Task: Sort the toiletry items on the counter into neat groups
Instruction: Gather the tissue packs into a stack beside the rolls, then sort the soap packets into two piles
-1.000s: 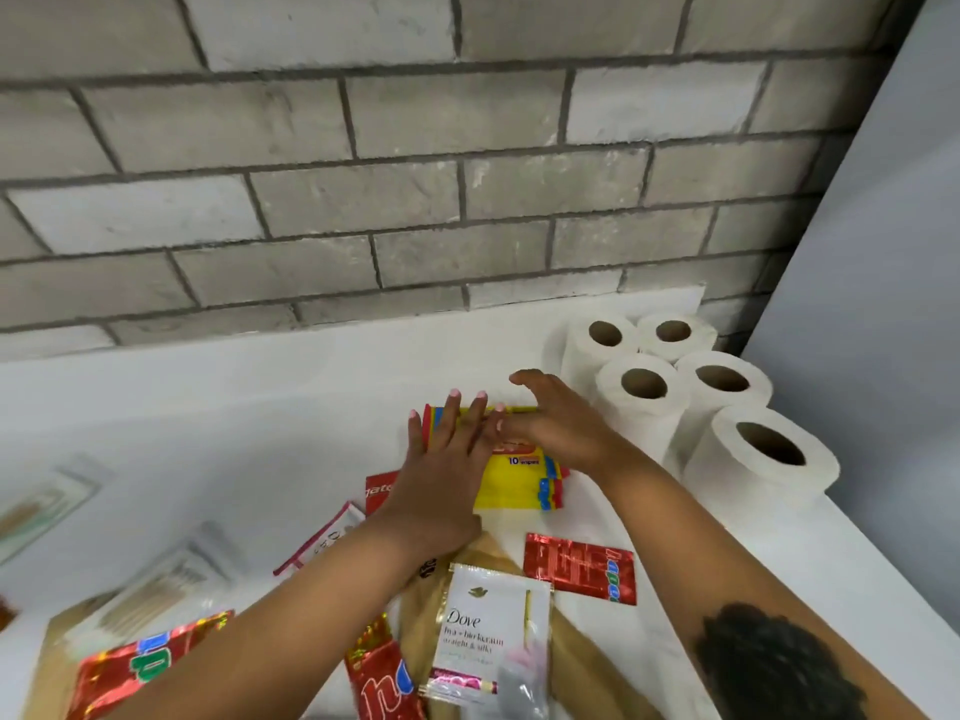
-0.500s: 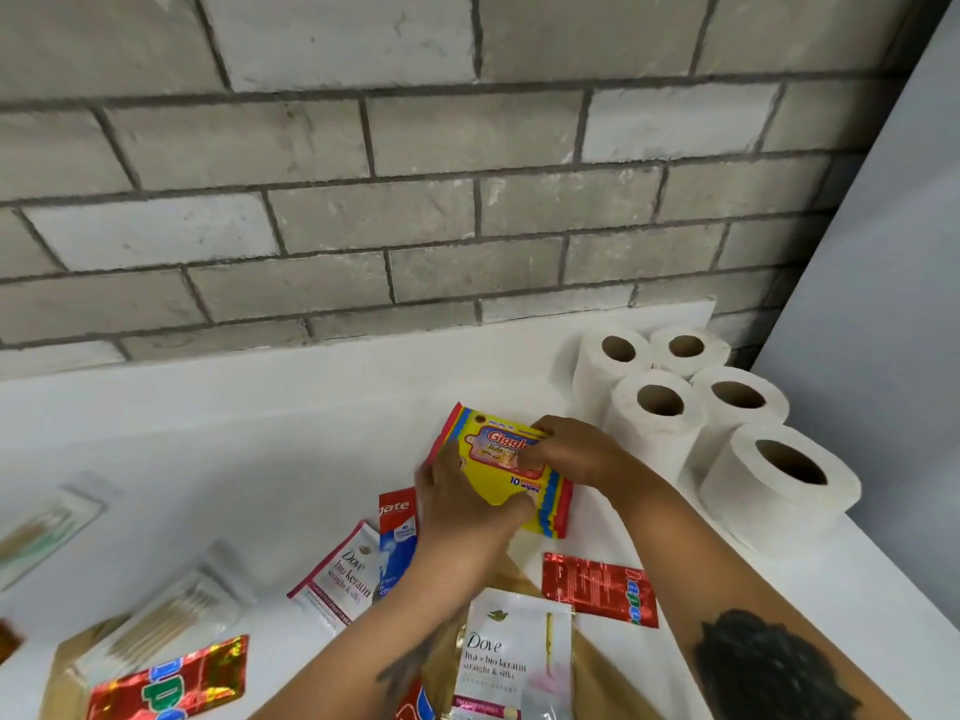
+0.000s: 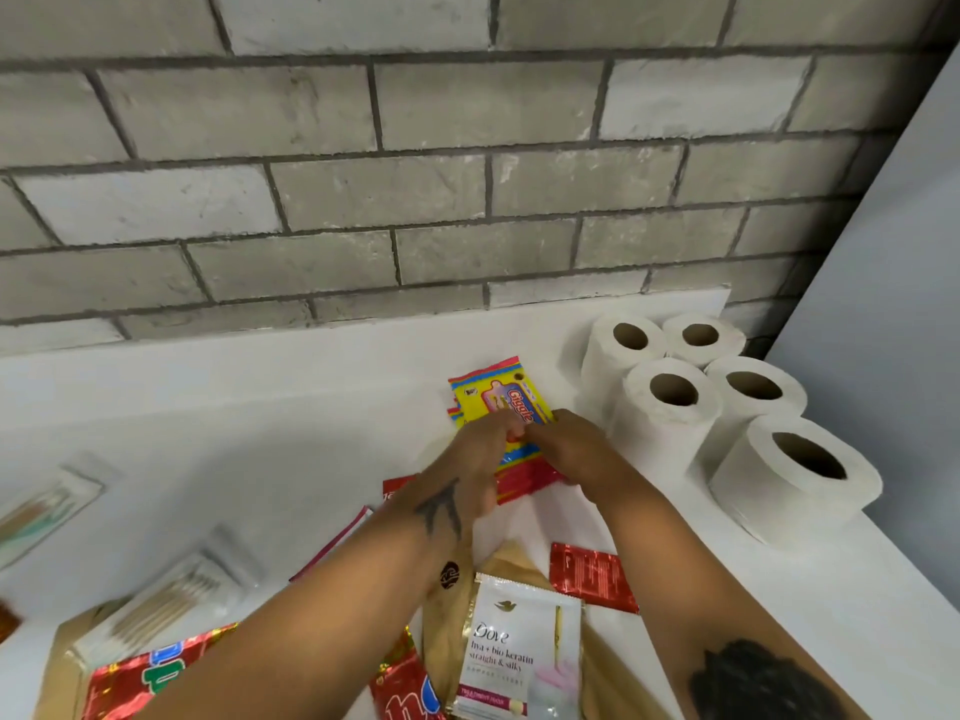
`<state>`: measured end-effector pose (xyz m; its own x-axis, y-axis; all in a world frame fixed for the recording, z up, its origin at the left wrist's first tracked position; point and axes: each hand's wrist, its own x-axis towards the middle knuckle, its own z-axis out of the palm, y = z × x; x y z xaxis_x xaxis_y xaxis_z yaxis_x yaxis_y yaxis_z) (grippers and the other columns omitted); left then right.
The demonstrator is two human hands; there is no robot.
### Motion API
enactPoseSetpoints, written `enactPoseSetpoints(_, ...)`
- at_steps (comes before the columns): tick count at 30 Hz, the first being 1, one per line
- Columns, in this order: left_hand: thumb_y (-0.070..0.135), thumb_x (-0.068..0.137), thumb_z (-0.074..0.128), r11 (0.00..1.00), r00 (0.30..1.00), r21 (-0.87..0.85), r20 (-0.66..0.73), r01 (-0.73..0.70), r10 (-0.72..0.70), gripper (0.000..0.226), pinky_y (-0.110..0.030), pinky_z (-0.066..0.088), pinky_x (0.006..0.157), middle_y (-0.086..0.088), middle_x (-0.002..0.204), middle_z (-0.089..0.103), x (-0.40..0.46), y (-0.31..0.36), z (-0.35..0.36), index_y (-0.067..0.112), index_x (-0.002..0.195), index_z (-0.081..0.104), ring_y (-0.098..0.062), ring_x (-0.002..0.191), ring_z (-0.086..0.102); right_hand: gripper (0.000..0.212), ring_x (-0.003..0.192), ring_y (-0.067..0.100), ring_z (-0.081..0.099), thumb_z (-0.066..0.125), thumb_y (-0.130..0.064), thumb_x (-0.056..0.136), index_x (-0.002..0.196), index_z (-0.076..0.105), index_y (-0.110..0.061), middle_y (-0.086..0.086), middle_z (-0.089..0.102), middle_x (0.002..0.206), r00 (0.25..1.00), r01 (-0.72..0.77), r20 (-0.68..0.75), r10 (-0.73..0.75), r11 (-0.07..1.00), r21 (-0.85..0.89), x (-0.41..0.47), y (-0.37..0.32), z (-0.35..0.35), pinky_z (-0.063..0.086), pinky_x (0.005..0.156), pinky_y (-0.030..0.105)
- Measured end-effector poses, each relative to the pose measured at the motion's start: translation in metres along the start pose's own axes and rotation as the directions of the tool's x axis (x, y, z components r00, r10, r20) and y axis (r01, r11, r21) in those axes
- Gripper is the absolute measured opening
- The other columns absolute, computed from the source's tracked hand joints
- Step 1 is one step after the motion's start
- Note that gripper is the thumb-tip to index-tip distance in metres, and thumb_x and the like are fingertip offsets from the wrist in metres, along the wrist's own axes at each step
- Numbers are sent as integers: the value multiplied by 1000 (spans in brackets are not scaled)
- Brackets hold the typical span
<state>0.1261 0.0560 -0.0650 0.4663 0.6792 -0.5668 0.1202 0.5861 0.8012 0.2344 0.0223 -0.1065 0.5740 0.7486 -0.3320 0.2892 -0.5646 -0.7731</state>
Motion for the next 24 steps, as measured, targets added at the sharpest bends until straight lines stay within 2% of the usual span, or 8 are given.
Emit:
enactPoseSetpoints(7, 1, 81, 50, 991, 999, 128, -18, 40, -38, 16, -40, 51, 88, -11, 83, 63, 27, 24, -8, 11, 90, 59, -26, 70, 61, 31, 83, 25, 54, 56, -37, 87, 103, 59, -11, 10, 57, 92, 999, -20, -31, 20, 1000, 17, 27, -13, 8, 41, 72, 30)
enactPoseSetpoints(10, -1, 82, 47, 991, 999, 130, 14, 31, -33, 20, -35, 52, 76, -11, 83, 64, 28, 31, -11, 11, 93, 59, -24, 69, 61, 23, 82, 25, 54, 54, -33, 89, 96, 59, -13, 11, 58, 90, 999, 8, -33, -8, 1000, 16, 34, -17, 7, 41, 71, 30)
enactPoseSetpoints(14, 4, 85, 47, 994, 997, 111, 76, -10, 2, 31, -32, 55, 69, -9, 92, 66, 27, 35, -21, 11, 113, 58, -21, 74, 65, 34, 90, 27, 59, 56, -31, 89, 113, 58, -7, 12, 61, 100, 999, 23, -39, -20, 996, 83, 37, -15, 5, 46, 77, 34)
enactPoseSetpoints(16, 9, 88, 48, 992, 996, 123, 89, -13, 2, 15, -25, 51, 67, -2, 81, 67, 20, 35, -28, 13, 97, 59, -12, 62, 65, 41, 96, 28, 61, 60, -35, 87, 117, 56, -8, 13, 63, 107, 999, 29, -44, -24, 991, 131, 33, -12, 4, 48, 79, 36)
enactPoseSetpoints(17, 11, 89, 47, 990, 997, 141, 83, -14, 2, 10, -24, 47, 74, 0, 85, 65, 16, 34, -31, 14, 85, 56, -9, 64, 63, 42, 95, 26, 60, 62, -37, 86, 116, 55, -8, 12, 63, 108, 999, 34, -43, -27, 987, 158, 29, -10, 3, 47, 77, 35)
enactPoseSetpoints(19, 12, 89, 50, 979, 999, 200, 16, -34, 32, 15, -30, 36, 92, -7, 108, 50, 12, 28, -42, 14, 75, 51, -12, 88, 57, 40, 94, 23, 59, 65, -36, 85, 114, 55, -9, 10, 63, 109, 998, 49, -36, -43, 978, 202, 16, -7, 1, 46, 78, 32)
enactPoseSetpoints(21, 16, 88, 53, 955, 998, 292, -22, -57, 66, 6, -35, 32, 88, -8, 112, 37, 0, 24, -53, 12, 91, 50, -17, 97, 43, 32, 95, 21, 57, 65, -30, 85, 108, 56, -10, 8, 62, 108, 996, 92, -39, -85, 972, 214, 0, -4, 0, 44, 78, 30)
enactPoseSetpoints(24, 16, 88, 53, 937, 995, 337, 17, -97, 97, 22, -37, 34, 88, -4, 114, 38, -14, 10, -67, 17, 107, 45, -19, 104, 35, 31, 99, 20, 55, 64, -26, 86, 112, 55, -9, 5, 61, 107, 986, 163, -51, -157, 974, 157, -31, -3, 0, 39, 78, 28)
